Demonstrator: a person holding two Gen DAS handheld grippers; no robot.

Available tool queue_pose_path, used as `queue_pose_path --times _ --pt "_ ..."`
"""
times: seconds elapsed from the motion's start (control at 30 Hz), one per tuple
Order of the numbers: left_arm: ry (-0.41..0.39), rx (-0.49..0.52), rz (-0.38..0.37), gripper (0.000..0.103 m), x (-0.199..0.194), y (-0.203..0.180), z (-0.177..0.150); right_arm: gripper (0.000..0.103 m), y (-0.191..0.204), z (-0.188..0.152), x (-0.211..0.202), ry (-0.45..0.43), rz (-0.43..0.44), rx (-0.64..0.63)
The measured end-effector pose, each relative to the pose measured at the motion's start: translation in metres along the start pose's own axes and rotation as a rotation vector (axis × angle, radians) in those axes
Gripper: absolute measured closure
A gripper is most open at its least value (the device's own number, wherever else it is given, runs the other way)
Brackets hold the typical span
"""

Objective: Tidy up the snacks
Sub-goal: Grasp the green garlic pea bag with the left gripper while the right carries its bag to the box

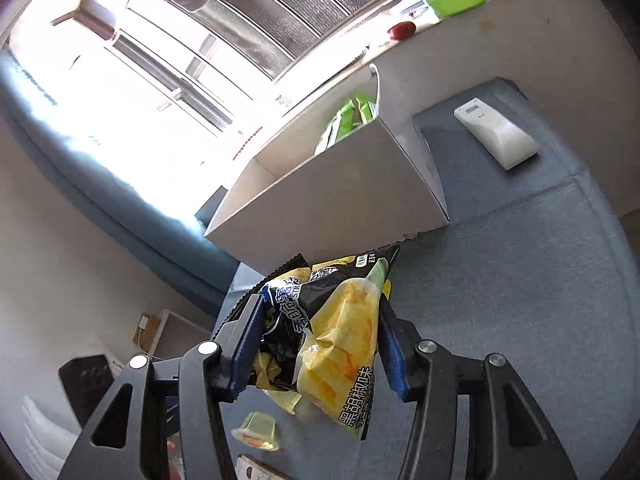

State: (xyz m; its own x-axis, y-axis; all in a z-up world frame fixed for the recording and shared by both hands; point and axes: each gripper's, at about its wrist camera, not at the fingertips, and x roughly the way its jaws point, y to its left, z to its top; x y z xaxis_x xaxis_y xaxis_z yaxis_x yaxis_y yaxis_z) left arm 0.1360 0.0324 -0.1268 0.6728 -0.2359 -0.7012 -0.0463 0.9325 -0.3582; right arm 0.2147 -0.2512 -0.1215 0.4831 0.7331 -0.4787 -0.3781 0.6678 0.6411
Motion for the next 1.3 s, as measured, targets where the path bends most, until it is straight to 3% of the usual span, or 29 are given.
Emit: queue_pose_path --times 0.07,0.27,0.3,0.4,0.43,0.5,0.83,1.1,1.3 --pt "0.02 0.055 0.042 0.0 0.017 -0.004 0.01 0.045 0.005 -0.01 -0.017 -0.021 0.001 -0.018" --pt "0.098 0.151 0.053 0.001 0.061 -0.006 0.036 0.045 0.005 -0.034 -0.048 -0.041 -0.002 -0.024" --pt "0.108 0.166 0.046 0.005 0.066 -0.008 0.037 0.045 0.004 -0.035 -0.049 -0.044 -0.007 -0.01" --pt "0.146 0.237 0.047 0.034 0.082 -0.016 0.037 0.045 -0.006 -0.037 -0.053 -0.043 -0.012 0.019" --pt "0.143 0.241 0.041 0.039 0.083 -0.017 0.037 0.045 -0.008 -0.038 -0.053 -0.035 -0.013 0.025" --pt "0.113 0.253 0.035 0.046 0.076 -0.019 0.036 0.045 -0.009 -0.038 -0.053 -0.031 -0.017 0.025" --pt "-0.09 0.333 0.056 0.047 0.002 -0.035 0.046 0.045 -0.003 -0.034 -0.046 -0.032 -0.001 0.004" --pt "-0.238 0.279 0.027 0.047 -0.03 -0.035 0.115 0.045 0.029 0.026 -0.031 -0.096 -0.004 -0.097" --pt "-0.238 0.207 0.04 0.047 -0.008 -0.026 0.188 0.045 0.055 0.1 0.0 -0.133 -0.038 -0.124"
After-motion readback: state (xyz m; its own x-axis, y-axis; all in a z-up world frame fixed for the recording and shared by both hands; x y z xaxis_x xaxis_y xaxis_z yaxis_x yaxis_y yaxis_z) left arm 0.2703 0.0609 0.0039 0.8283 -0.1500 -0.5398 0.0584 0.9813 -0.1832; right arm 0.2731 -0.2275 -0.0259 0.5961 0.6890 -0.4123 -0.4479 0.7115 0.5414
